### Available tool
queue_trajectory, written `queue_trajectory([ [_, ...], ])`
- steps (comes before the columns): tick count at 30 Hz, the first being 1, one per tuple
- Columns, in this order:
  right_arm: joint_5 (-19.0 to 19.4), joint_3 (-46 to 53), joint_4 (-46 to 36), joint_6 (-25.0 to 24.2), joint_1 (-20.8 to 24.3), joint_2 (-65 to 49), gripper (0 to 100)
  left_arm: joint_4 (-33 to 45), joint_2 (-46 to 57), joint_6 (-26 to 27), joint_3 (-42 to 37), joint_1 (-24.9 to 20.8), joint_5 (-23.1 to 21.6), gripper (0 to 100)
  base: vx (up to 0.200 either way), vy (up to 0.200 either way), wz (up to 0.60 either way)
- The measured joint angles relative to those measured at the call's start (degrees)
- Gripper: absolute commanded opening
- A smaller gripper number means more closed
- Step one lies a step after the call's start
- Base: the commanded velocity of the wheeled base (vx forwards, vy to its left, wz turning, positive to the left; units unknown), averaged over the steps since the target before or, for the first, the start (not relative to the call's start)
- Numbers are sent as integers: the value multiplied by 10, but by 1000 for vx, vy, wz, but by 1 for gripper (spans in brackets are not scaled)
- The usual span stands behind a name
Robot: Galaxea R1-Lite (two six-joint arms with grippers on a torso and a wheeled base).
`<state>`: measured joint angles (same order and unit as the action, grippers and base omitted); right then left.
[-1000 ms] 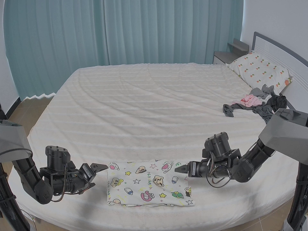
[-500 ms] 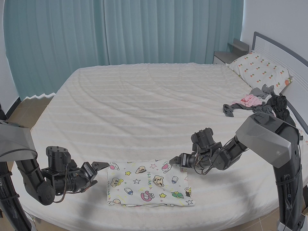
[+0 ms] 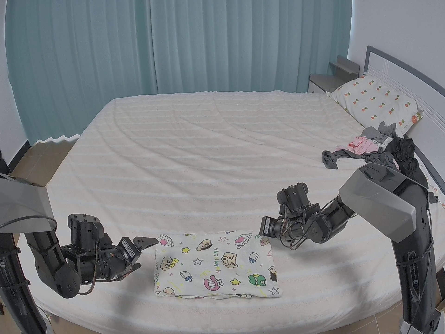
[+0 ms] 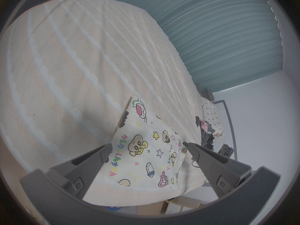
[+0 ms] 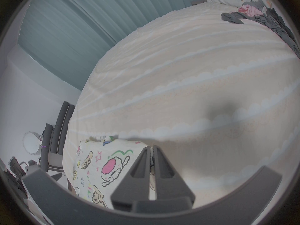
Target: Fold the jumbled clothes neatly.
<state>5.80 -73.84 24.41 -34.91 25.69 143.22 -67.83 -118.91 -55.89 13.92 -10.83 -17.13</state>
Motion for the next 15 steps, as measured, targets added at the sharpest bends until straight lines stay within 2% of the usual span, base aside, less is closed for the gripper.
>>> queue_trajectory([
  [10, -4, 7, 29, 0, -9, -2, 0, 0, -2, 1, 0, -1, 1, 100, 0, 0, 0],
  [11, -5, 10, 29, 1, -8, -2, 100, 0, -2, 1, 0, -1, 1, 100, 0, 0, 0],
  [15, -4, 28, 27, 4, -7, -8, 100, 0, -4, 6, 0, -1, 4, 100, 0, 0, 0],
])
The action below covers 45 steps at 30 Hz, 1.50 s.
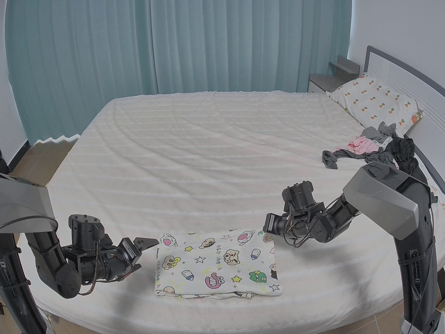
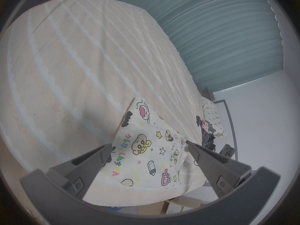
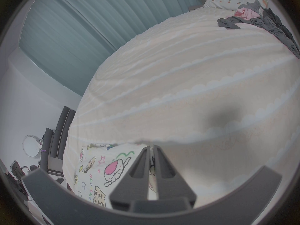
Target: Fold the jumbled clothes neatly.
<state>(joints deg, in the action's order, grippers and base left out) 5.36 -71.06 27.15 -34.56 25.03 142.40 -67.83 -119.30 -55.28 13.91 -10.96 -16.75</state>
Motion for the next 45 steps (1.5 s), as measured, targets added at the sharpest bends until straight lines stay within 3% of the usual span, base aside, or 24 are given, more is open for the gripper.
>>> queue_trajectory([
  [9, 10, 102, -2, 21, 6, -44, 100, 7, -33, 121, 20, 0, 30, 100, 0, 0, 0],
  [15, 10, 134, -4, 26, 35, -62, 100, 66, -73, 173, 83, -10, 59, 100, 0, 0, 0],
  [24, -3, 125, -17, 25, 69, -54, 100, 173, -125, 222, 193, -69, 179, 100, 0, 0, 0],
  [27, -16, 120, -24, 29, 75, -51, 100, 189, -138, 243, 208, -81, 193, 100, 0, 0, 0],
  [33, -18, 111, -27, 31, 84, -45, 100, 195, -152, 246, 220, -112, 199, 100, 0, 0, 0],
  [45, -8, 68, -92, 28, 103, -42, 100, 195, -157, 242, 220, -125, 198, 100, 0, 0, 0],
])
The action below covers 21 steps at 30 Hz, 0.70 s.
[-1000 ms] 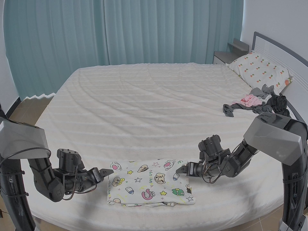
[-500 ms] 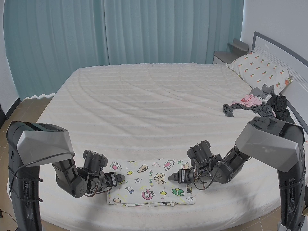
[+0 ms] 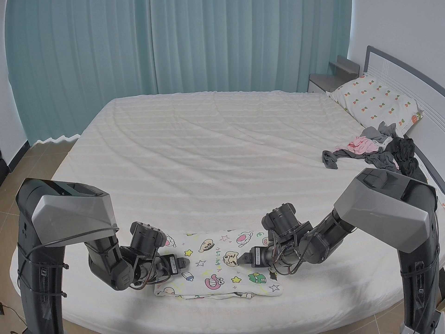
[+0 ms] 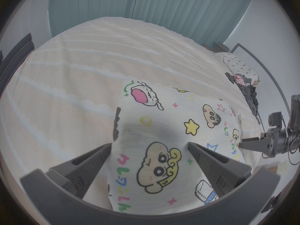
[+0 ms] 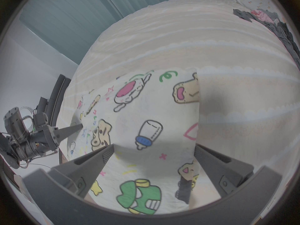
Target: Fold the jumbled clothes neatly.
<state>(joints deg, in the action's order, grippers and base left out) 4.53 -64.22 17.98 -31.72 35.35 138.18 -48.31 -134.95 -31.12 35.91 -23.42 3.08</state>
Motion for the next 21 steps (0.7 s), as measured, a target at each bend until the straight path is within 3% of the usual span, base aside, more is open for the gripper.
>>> queue_trajectory([
  [8, 0, -36, -44, -1, 12, 6, 100, 0, 0, -9, -1, -10, 0, 100, 0, 0, 0],
  [9, 0, -42, -58, -1, 14, 7, 100, 0, 0, -9, -1, -12, 0, 0, 0, 0, 0],
  [10, -1, -49, -71, -1, 15, 8, 100, 0, 0, -10, -1, -12, 0, 0, 0, 0, 0],
  [11, -2, -55, -80, -1, 17, 9, 0, 0, 0, -10, -2, -13, 0, 0, 0, 0, 0],
  [21, -5, -92, -122, -8, 25, 14, 0, 0, 9, -25, -5, -15, 0, 0, 0, 0, 0],
])
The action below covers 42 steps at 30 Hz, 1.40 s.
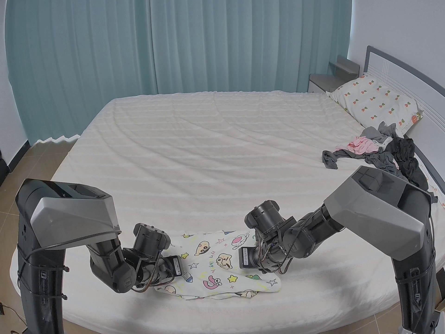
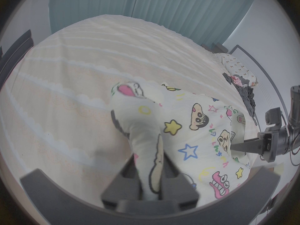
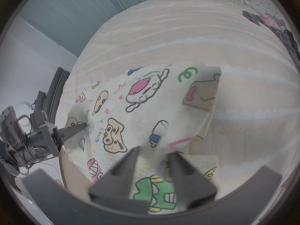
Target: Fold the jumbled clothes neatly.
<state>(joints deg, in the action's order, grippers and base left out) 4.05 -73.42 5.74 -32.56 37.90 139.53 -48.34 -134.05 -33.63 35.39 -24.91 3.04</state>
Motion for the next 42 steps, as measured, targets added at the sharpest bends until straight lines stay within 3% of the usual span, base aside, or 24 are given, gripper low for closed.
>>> queue_trajectory([
  [7, -1, 6, 0, -3, 0, -3, 0, 0, 24, 0, -10, 0, 0, 0, 0, 0, 0],
  [13, -7, 8, -1, -35, 0, -9, 0, 0, 37, 0, -13, 0, 0, 0, 0, 0, 0],
  [14, -7, 9, -1, -36, 0, -11, 100, 0, 37, 0, -13, 0, 0, 0, 0, 0, 0],
  [21, -29, 19, -3, -34, -5, -21, 100, -1, 37, 0, -14, 1, 0, 0, 0, 0, 0],
  [34, -36, 127, -1, -38, -68, -132, 100, -3, 25, 1, -13, 16, -1, 0, 0, 0, 0],
  [42, -31, 241, 5, -38, -107, -236, 100, -7, 27, 5, -19, 69, -3, 0, 0, 0, 0],
])
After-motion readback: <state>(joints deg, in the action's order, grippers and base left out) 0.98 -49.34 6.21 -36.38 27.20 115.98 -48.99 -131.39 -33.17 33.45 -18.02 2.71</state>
